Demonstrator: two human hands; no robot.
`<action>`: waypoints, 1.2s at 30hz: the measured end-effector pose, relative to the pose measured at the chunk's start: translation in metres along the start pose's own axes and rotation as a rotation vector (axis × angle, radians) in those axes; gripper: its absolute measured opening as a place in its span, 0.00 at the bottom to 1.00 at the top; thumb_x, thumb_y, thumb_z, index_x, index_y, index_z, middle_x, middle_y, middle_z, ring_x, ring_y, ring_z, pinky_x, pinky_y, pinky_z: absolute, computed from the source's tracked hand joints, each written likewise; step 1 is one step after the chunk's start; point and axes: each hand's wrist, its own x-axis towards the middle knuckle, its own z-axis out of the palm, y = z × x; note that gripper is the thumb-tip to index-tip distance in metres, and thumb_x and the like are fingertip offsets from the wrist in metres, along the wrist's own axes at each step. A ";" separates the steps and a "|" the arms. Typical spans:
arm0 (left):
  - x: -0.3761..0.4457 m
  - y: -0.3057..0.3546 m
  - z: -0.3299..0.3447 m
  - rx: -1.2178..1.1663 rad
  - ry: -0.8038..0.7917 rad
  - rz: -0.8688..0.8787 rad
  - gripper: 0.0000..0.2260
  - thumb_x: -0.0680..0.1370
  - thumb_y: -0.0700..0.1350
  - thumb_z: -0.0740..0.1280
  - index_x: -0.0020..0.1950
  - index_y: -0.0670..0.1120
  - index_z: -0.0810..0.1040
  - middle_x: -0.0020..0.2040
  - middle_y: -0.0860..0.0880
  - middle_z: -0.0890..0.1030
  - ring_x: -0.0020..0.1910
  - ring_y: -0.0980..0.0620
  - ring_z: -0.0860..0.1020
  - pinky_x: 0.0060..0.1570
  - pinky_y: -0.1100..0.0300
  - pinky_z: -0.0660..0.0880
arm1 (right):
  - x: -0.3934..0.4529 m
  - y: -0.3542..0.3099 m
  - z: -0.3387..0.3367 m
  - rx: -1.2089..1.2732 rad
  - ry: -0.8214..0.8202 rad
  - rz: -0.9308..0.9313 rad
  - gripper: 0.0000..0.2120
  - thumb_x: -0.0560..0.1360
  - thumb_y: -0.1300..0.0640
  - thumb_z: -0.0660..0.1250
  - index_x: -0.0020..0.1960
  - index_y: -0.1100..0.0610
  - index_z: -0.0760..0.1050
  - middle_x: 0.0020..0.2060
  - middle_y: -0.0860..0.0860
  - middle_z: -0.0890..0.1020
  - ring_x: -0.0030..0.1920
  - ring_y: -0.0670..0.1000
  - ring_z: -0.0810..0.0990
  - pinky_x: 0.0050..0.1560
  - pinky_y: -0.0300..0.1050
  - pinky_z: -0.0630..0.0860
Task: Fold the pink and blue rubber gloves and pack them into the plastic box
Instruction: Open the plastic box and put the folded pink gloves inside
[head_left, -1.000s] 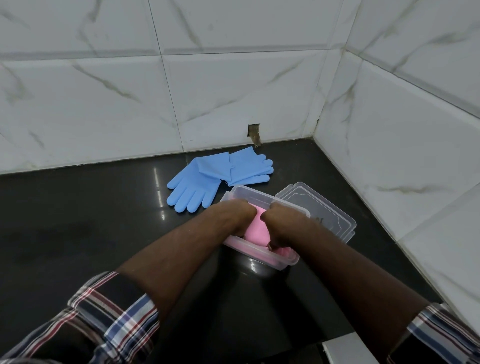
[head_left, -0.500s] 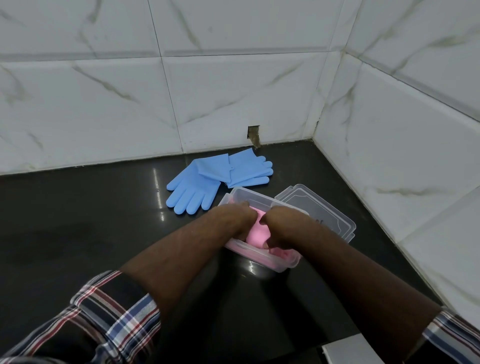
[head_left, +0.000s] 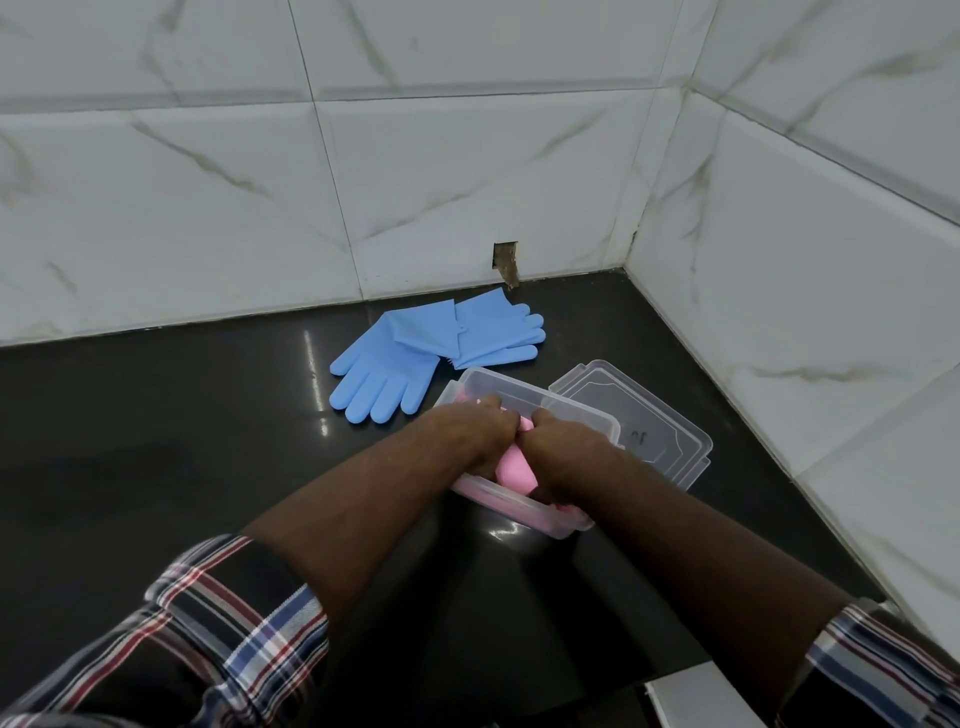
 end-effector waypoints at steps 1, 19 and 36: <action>0.002 0.000 0.002 0.014 0.017 0.006 0.39 0.73 0.48 0.78 0.79 0.48 0.63 0.76 0.42 0.66 0.74 0.40 0.68 0.72 0.42 0.68 | 0.000 0.000 0.001 0.002 -0.002 0.001 0.39 0.68 0.53 0.78 0.74 0.58 0.65 0.66 0.57 0.69 0.60 0.59 0.77 0.58 0.52 0.75; 0.004 0.001 0.002 0.074 0.013 -0.001 0.37 0.73 0.48 0.78 0.78 0.47 0.64 0.75 0.41 0.68 0.72 0.40 0.70 0.71 0.43 0.69 | -0.006 -0.001 0.000 -0.062 0.005 -0.024 0.27 0.70 0.54 0.73 0.67 0.57 0.72 0.62 0.57 0.73 0.57 0.59 0.78 0.56 0.51 0.77; -0.005 -0.004 0.002 0.123 0.079 0.041 0.37 0.74 0.46 0.76 0.79 0.46 0.62 0.77 0.42 0.68 0.72 0.42 0.72 0.69 0.47 0.71 | 0.002 -0.006 0.010 -0.093 -0.112 0.003 0.25 0.74 0.57 0.71 0.69 0.58 0.71 0.66 0.59 0.74 0.64 0.58 0.76 0.66 0.50 0.72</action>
